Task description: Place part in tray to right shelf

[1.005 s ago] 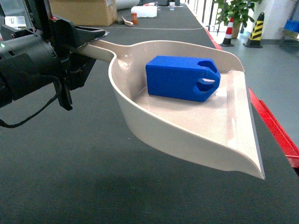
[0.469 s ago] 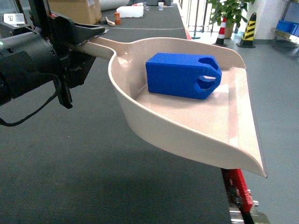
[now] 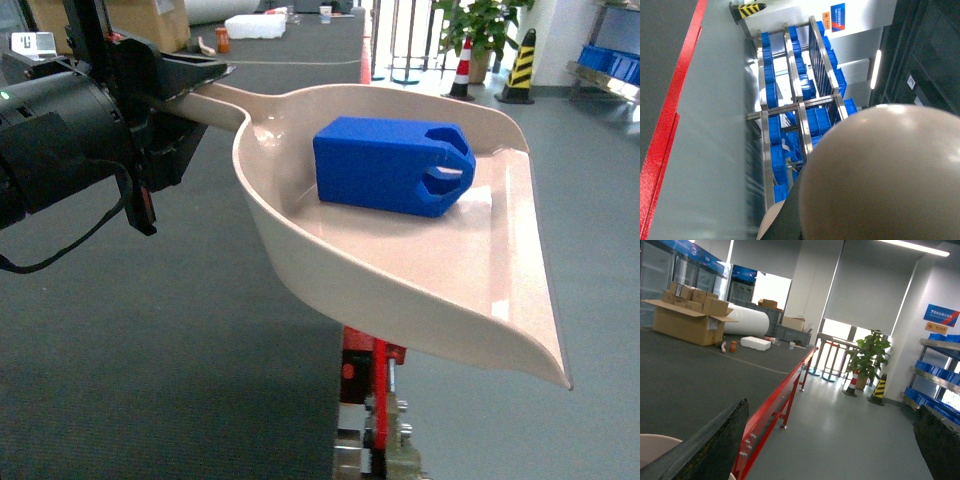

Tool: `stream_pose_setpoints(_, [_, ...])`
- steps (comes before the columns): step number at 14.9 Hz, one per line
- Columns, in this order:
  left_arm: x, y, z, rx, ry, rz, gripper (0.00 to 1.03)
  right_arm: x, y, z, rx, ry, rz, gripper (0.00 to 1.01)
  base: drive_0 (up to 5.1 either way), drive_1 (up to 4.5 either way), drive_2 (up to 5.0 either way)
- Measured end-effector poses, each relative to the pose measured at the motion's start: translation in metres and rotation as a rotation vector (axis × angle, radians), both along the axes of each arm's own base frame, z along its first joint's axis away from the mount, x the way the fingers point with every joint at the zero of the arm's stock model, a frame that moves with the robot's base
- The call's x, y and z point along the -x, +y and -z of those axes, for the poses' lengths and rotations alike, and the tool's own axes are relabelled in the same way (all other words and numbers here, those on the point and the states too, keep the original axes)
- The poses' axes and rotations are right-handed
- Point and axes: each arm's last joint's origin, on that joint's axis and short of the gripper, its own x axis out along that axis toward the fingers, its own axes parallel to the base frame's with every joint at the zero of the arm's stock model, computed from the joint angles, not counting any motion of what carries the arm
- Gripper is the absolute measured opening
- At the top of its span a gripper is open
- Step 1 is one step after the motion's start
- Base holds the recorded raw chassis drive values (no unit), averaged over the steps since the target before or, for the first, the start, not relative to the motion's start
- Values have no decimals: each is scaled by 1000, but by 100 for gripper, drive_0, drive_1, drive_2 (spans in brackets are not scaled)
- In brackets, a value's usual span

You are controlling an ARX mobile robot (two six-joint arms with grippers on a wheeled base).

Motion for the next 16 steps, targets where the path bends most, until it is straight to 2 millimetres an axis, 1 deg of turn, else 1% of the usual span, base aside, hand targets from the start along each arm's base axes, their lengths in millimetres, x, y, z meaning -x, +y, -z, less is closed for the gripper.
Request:
stream_pose_setpoints(14, [0,-1,0,1,-2,2,14,0,0,0,-1,-4,0,98,500,-232,-232])
stream_pose_setpoints(16, [0,-1,0,1,-3,1,14,0,0,0,-2,-3,3,98,470,-376,-94])
